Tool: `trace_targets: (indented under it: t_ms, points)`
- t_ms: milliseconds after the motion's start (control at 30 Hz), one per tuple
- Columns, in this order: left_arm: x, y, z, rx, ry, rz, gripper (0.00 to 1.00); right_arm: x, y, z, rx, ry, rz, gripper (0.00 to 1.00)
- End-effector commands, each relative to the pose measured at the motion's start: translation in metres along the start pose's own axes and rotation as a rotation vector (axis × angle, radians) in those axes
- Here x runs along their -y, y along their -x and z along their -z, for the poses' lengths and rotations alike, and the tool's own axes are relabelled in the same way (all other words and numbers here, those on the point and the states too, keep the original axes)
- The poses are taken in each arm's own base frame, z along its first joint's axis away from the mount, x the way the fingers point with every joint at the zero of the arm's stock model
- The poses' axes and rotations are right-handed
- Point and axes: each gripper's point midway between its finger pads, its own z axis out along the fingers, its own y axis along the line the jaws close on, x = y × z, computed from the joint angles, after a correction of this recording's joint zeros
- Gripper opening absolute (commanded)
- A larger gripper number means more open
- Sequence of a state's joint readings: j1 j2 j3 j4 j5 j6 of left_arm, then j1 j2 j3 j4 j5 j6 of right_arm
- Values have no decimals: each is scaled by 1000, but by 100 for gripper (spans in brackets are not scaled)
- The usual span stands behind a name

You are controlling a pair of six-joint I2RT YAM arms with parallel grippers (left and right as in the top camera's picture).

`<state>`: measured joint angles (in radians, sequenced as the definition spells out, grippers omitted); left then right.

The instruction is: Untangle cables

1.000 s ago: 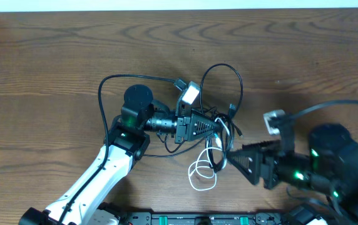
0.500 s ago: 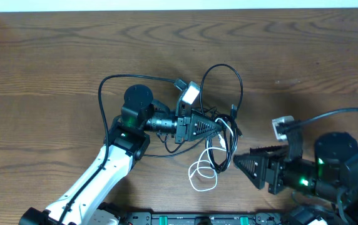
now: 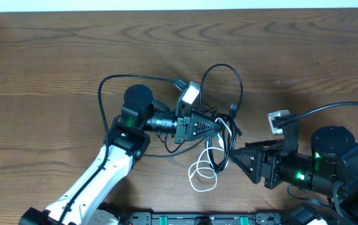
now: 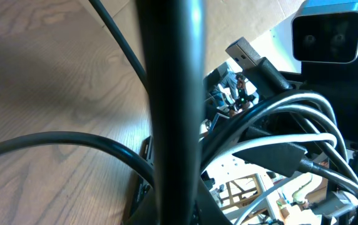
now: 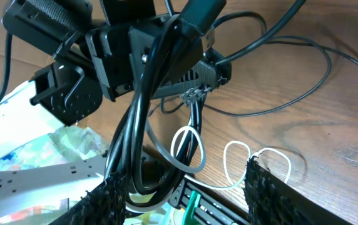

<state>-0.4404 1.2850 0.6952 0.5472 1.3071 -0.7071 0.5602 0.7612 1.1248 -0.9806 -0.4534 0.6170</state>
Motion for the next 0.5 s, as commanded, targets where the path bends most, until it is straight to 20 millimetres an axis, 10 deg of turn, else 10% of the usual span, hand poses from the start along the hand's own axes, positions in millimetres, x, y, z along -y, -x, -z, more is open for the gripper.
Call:
trace_targets:
  t_ms: [0, 467]
  points:
    - [6, 2, 0, -8, -17, -17, 8, -7, -1, 2, -7, 28, 19, 59]
    - [6, 2, 0, -8, -17, -17, 8, -1, 7, -17, -40, 6, -39, 54]
